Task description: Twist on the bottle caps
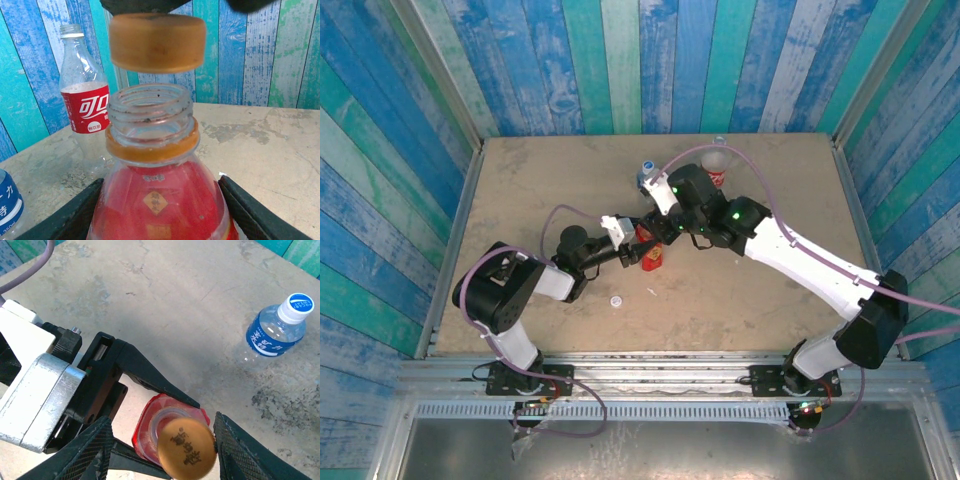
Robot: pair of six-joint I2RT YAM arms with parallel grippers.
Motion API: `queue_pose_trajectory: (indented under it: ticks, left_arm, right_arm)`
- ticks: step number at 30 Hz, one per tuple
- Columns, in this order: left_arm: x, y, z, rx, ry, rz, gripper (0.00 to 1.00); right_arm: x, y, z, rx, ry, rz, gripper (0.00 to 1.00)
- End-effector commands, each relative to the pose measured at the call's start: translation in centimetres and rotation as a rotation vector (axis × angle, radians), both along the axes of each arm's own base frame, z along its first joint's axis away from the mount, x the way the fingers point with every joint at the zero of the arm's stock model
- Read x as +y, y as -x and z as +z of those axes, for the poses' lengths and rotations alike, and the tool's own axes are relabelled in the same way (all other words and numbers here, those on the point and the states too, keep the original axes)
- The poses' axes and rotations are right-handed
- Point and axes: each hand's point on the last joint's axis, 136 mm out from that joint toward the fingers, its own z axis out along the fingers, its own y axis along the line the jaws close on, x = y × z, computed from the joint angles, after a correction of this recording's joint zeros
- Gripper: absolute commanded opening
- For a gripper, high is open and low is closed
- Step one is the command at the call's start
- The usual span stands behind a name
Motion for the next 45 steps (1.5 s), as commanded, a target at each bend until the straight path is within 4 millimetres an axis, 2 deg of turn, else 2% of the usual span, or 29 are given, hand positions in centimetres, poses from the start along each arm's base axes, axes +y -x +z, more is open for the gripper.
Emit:
queue_pose_trajectory:
  ticks: [1, 16, 36, 39, 45]
  left_arm:
    - [0.1, 0.3, -1.3, 0.041, -0.05, -0.004, 0.59]
    - [0.1, 0.4, -1.3, 0.042, -0.052, -0.006, 0.59]
    - [0.1, 0.3, -1.4, 0.042, -0.055, -0.007, 0.59]
    - [0.1, 0.4, -1.4, 0.042, -0.058, -0.009, 0.59]
    - [0.1, 0.4, -1.4, 0.043, -0.057, -0.009, 0.59]
  right_arm:
    - [0.5, 0.4, -0.6, 0.03, -0.018, 0.018, 0.54]
    - [0.6, 0.2, -2.3, 0.064, 0.008, 0.023, 0.53]
    - [0.3, -0.3, -3.2, 0.081, 0.023, 0.006, 0.54]
    - [0.3, -0.4, -2.9, 0.075, 0.016, 0.001, 0.57]
    - [0.0, -0.6, -2.3, 0.055, 0.011, -0.017, 0.69]
